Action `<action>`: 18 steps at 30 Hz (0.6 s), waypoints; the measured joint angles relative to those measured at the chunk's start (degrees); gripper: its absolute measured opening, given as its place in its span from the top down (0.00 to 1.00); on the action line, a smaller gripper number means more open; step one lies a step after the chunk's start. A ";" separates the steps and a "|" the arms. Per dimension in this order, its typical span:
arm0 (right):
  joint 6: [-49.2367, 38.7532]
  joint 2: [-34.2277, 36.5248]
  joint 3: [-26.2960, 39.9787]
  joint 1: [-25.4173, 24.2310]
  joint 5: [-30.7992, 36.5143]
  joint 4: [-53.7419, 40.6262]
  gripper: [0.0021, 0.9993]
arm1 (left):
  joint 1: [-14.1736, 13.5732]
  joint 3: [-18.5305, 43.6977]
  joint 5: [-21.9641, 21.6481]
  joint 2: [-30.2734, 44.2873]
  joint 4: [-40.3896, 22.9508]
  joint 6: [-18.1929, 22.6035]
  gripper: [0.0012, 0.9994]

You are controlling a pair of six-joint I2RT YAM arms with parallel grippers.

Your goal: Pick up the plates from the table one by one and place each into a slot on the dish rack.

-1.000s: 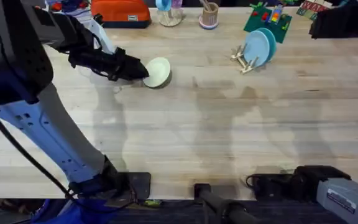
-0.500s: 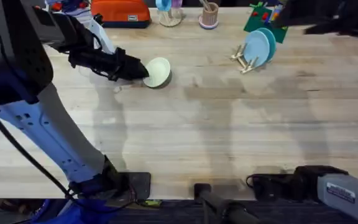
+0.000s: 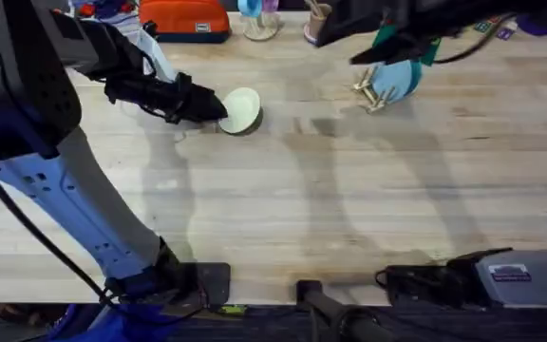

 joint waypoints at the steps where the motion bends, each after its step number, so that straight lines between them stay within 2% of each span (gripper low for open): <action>1: 1.05 1.37 0.00 1.04 -0.14 1.27 0.00 | 0.00 0.00 0.00 -0.01 0.02 0.00 0.96; 10: 8.82 13.00 0.00 8.28 -0.56 10.90 0.00 | 0.00 0.00 0.00 0.01 0.11 0.00 0.96; 18: 13.10 19.75 0.00 12.33 -0.54 15.98 0.00 | 0.00 0.00 0.00 -0.01 0.13 0.00 0.96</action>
